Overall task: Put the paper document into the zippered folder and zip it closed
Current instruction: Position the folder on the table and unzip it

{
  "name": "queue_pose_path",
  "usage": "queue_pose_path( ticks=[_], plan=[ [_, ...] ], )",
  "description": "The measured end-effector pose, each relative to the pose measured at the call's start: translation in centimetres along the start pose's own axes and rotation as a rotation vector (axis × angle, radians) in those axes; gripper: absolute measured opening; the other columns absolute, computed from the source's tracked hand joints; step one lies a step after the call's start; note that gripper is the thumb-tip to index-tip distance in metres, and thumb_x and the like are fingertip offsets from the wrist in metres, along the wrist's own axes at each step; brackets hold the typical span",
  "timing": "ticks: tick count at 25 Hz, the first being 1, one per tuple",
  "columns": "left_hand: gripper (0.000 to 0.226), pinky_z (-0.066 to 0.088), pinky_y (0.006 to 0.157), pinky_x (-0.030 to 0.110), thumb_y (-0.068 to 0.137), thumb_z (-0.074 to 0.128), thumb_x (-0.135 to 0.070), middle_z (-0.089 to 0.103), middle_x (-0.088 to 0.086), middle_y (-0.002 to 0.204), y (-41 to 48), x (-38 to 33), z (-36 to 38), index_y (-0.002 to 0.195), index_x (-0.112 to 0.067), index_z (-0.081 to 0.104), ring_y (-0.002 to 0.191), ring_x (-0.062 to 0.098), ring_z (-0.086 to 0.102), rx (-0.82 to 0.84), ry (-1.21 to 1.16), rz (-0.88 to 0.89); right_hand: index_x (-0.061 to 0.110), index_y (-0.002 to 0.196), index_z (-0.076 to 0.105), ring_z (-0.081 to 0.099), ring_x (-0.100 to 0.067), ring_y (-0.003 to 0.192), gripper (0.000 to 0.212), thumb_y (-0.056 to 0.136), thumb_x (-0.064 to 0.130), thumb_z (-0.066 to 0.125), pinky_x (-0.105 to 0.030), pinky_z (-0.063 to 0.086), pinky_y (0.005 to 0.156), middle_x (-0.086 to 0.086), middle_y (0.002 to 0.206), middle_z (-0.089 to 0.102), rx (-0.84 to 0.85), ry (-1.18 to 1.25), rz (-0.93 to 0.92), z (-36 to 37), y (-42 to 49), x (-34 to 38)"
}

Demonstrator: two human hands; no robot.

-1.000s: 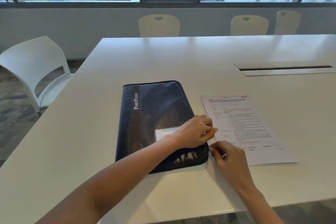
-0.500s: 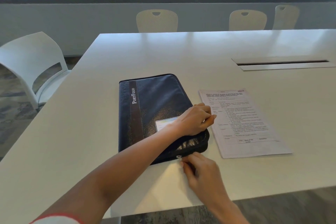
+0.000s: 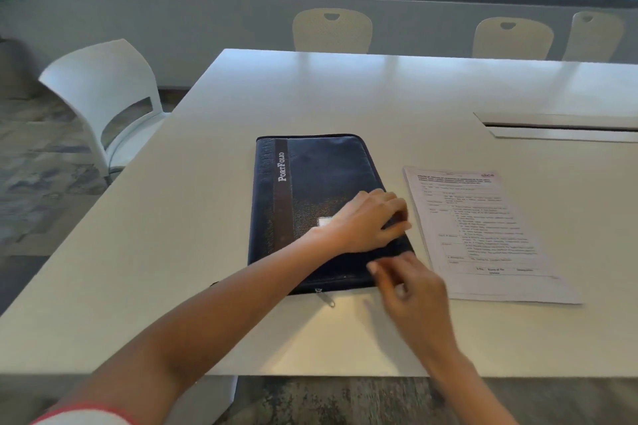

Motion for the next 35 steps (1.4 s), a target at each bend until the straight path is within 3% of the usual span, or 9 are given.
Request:
queue_pose_path(
  ticks=[3, 7, 13, 17, 20, 24, 30, 35],
  plan=[
    [0.022, 0.041, 0.089, 0.033, 0.095, 0.055, -0.041, 0.063, -0.003, 0.107, -4.6, 2.5, -2.9, 0.098, -0.02, 0.063, 0.095, 0.008, 0.048, -0.079, 0.031, -0.116, 0.015, 0.096, 0.069, 0.055, -0.013, 0.084, 0.01, 0.087, 0.018, 0.067, -0.007, 0.035, 0.069, 0.001, 0.092, 0.063, -0.074, -0.136, 0.064, -1.3, 2.4, -2.5],
    [0.016, 0.036, 0.094, 0.031, 0.091, 0.061, -0.042, 0.061, -0.007, 0.111, -11.8, 3.8, -4.2, 0.093, -0.026, 0.063, 0.098, 0.005, 0.043, -0.098, 0.075, -0.204, 0.012, 0.113, 0.068, 0.052, -0.022, 0.111, 0.026, 0.088, 0.022, 0.066, -0.031, 0.043, 0.092, -0.008, 0.121, 0.065, 0.041, -0.185, 0.073, 1.3, 4.3, -3.1],
    [0.016, 0.03, 0.106, 0.03, 0.091, 0.065, -0.035, 0.057, -0.003, 0.127, -17.1, 1.5, -3.5, 0.106, -0.029, 0.068, 0.118, 0.014, 0.045, -0.004, 0.105, -0.133, 0.012, 0.122, 0.065, 0.05, -0.029, 0.127, 0.034, 0.091, 0.026, 0.061, -0.042, 0.038, 0.106, -0.012, 0.136, 0.057, 0.092, -0.237, 0.066, 3.5, 4.9, -2.1],
    [0.014, 0.028, 0.113, 0.045, 0.085, 0.068, -0.038, 0.06, -0.001, 0.125, -18.2, -0.1, -3.2, 0.093, -0.028, 0.073, 0.121, 0.02, 0.049, -0.086, 0.291, -0.233, 0.012, 0.131, 0.058, 0.041, -0.03, 0.136, 0.039, 0.094, 0.025, 0.058, -0.046, 0.033, 0.111, -0.013, 0.142, 0.051, 0.123, -0.249, 0.084, 4.0, 4.0, -2.2],
    [0.037, 0.024, 0.114, 0.051, 0.08, 0.062, -0.06, 0.06, -0.005, 0.123, -19.4, -0.7, -3.1, 0.07, -0.026, 0.074, 0.121, 0.017, 0.049, -0.208, 0.337, -0.444, 0.011, 0.132, 0.056, 0.04, -0.031, 0.137, 0.041, 0.094, 0.027, 0.057, -0.046, 0.033, 0.11, -0.012, 0.142, 0.05, 0.096, -0.261, 0.12, 4.4, 3.3, -2.0],
    [0.064, 0.023, 0.114, 0.054, 0.069, 0.049, -0.085, 0.058, -0.004, 0.125, -20.3, -0.6, -3.3, 0.066, -0.026, 0.073, 0.124, 0.02, 0.046, -0.268, 0.379, -0.662, 0.007, 0.132, 0.056, 0.042, -0.033, 0.135, 0.041, 0.095, 0.026, 0.057, -0.049, 0.035, 0.109, -0.014, 0.141, 0.051, 0.067, -0.302, 0.128, 4.8, 2.8, -1.7],
    [0.022, 0.018, 0.116, 0.054, 0.075, 0.073, -0.048, 0.057, -0.001, 0.128, -21.8, -0.4, -3.3, 0.067, -0.028, 0.074, 0.124, 0.02, 0.043, -0.324, 0.382, -0.739, 0.004, 0.13, 0.056, 0.042, -0.032, 0.135, 0.042, 0.094, 0.024, 0.057, -0.049, 0.034, 0.111, -0.017, 0.139, 0.052, 0.031, -0.29, 0.131, 4.6, 2.6, -1.4],
    [0.015, 0.023, 0.114, 0.059, 0.072, 0.08, -0.039, 0.055, 0.001, 0.129, -23.8, 0.3, -4.8, 0.066, -0.027, 0.072, 0.125, 0.021, 0.043, -0.347, 0.385, -0.754, 0.002, 0.13, 0.056, 0.041, -0.032, 0.136, 0.038, 0.097, 0.02, 0.053, -0.051, 0.034, 0.111, -0.018, 0.139, 0.052, 0.038, -0.305, 0.102, 4.7, 2.6, -1.4]
  ],
)
Point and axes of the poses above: each hand's wrist, its own y-axis towards the middle knuckle, its own z-axis out of the palm, x = y × z, the point moved 8 cm from there along y, towards the middle knuckle
